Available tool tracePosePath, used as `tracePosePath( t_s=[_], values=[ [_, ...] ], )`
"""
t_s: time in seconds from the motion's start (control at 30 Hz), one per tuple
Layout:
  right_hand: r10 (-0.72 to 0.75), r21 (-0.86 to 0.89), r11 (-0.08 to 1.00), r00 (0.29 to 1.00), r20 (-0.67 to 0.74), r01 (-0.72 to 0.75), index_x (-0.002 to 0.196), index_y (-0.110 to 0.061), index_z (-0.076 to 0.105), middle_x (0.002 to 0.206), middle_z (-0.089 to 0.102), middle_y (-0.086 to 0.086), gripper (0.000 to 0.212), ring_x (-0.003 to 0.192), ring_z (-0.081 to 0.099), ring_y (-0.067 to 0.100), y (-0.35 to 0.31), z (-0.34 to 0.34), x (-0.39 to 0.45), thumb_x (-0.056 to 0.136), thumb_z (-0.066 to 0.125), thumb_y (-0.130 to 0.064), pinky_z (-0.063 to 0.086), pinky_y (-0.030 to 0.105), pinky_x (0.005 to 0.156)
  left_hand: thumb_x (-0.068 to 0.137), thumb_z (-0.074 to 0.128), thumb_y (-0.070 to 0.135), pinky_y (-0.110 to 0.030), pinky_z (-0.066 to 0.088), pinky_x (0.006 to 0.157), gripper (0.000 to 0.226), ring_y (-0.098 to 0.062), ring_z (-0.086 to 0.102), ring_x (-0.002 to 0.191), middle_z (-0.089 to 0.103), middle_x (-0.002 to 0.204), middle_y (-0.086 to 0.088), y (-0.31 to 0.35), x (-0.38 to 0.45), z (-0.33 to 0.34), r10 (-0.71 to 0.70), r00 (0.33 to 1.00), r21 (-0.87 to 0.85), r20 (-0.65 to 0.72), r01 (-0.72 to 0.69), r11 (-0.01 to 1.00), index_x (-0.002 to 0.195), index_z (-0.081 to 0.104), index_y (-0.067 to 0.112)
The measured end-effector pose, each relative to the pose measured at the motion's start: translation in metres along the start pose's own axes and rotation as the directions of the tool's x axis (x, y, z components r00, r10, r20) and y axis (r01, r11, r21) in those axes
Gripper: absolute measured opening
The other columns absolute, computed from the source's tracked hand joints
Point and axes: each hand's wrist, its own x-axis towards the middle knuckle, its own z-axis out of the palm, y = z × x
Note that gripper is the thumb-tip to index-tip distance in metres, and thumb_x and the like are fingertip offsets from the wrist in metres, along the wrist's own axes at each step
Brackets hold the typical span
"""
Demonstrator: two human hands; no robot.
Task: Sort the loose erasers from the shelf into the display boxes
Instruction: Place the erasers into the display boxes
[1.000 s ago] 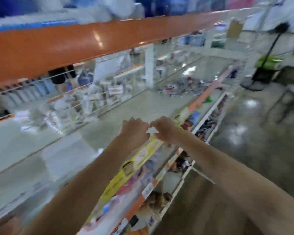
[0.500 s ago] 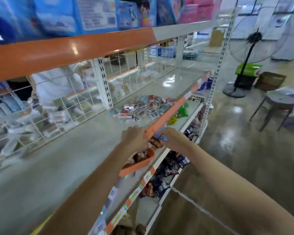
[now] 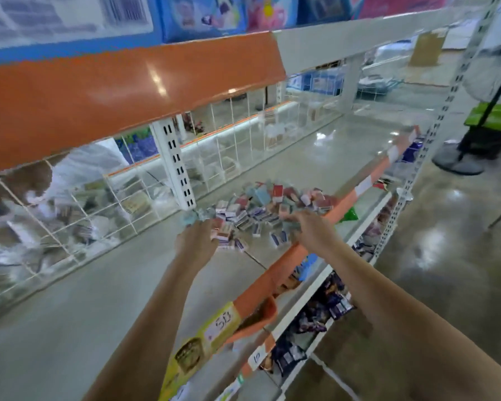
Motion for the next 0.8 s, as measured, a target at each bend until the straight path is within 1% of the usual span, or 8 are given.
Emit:
tracePosePath(
  t_s=[0.17,0.27,0.4,0.5,0.6,0.63,0.73,0.8],
  values=[
    [-0.021,-0.002,1.0,0.999,-0.032,0.021,0.109,-0.016,0.064,0.103,0.062,0.003,0.023,0.096,0.058,0.02,0.009,0.013,0.016,0.09,0.053,-0.022,0.051,0.037,0.083,0.086,0.06,0.038,-0.039,0.046,0.087,0.032,-0.029,0.052,0.107,0.06,0.112,-0.007,0.01,0.013,0.016,-0.021,0.999,-0.058,-0.043,0.019,0.998,0.111,0.059,0.019],
    [-0.041,0.049,0.998,0.996,-0.077,0.045,0.111,-0.013,0.064,0.109,0.062,0.005,0.024,0.1,0.057,0.022,0.011,0.013,0.018,0.092,0.053,-0.022,0.049,0.035,0.085,0.085,0.061,0.04,-0.039,0.042,0.091,0.038,-0.029,0.045,0.112,0.056,0.116,-0.009,0.017,0.014,0.023,-0.113,0.99,-0.093,-0.084,0.105,0.99,0.115,0.057,0.017],
    [-0.076,0.154,0.984,0.996,-0.055,0.084,0.121,-0.013,0.062,0.114,0.061,0.006,0.03,0.105,0.054,0.022,0.014,0.004,0.018,0.095,0.05,-0.023,0.044,0.03,0.084,0.087,0.059,0.039,-0.04,0.037,0.096,0.047,-0.029,0.036,0.121,0.047,0.127,-0.01,0.031,0.011,0.028,-0.244,0.963,-0.124,-0.112,0.23,0.965,0.126,0.048,0.013],
    [-0.125,0.31,0.94,0.99,-0.069,0.14,0.123,-0.014,0.06,0.107,0.064,0.002,0.031,0.093,0.059,0.015,0.013,-0.004,0.018,0.094,0.052,-0.024,0.045,0.022,0.076,0.087,0.06,0.035,-0.04,0.035,0.099,0.046,-0.03,0.035,0.123,0.045,0.132,-0.01,0.038,0.011,0.028,-0.276,0.955,-0.107,-0.111,0.264,0.959,0.127,0.05,0.015],
    [-0.151,0.462,0.877,0.989,0.007,0.131,0.121,-0.01,0.06,0.078,0.058,-0.013,0.03,0.066,0.053,-0.002,0.007,-0.014,0.02,0.095,0.052,-0.022,0.038,0.01,0.059,0.083,0.063,0.026,-0.039,0.036,0.097,0.039,-0.026,0.041,0.118,0.052,0.128,-0.002,0.042,0.01,0.028,-0.291,0.945,-0.178,-0.149,0.264,0.948,0.121,0.056,0.02],
    [-0.164,0.52,0.846,0.985,0.055,0.112,0.122,-0.011,0.059,0.076,0.057,-0.015,0.03,0.063,0.05,-0.005,0.005,-0.018,0.021,0.095,0.052,-0.022,0.038,0.01,0.057,0.081,0.063,0.022,-0.038,0.037,0.095,0.038,-0.025,0.043,0.115,0.056,0.124,-0.001,0.042,0.009,0.028,-0.298,0.941,-0.221,-0.163,0.26,0.94,0.119,0.058,0.02],
    [-0.216,0.687,0.726,0.962,0.168,0.043,0.123,-0.01,0.058,0.101,0.065,0.0,0.03,0.079,0.061,0.004,0.002,-0.022,0.027,0.095,0.052,-0.019,0.049,0.017,0.07,0.075,0.067,0.013,-0.037,0.044,0.085,0.039,-0.026,0.054,0.103,0.064,0.111,-0.004,0.044,0.005,0.03,-0.344,0.923,-0.378,-0.17,0.261,0.888,0.113,0.056,0.017],
    [-0.255,0.803,0.593,0.932,0.258,-0.06,0.118,-0.004,0.059,0.106,0.064,0.008,0.026,0.085,0.065,0.01,-0.002,-0.023,0.031,0.094,0.053,-0.012,0.054,0.018,0.075,0.073,0.07,0.01,-0.039,0.049,0.079,0.042,-0.028,0.059,0.094,0.066,0.103,-0.007,0.046,0.001,0.029,-0.373,0.915,-0.52,-0.151,0.247,0.817,0.11,0.053,0.016]
  ],
)
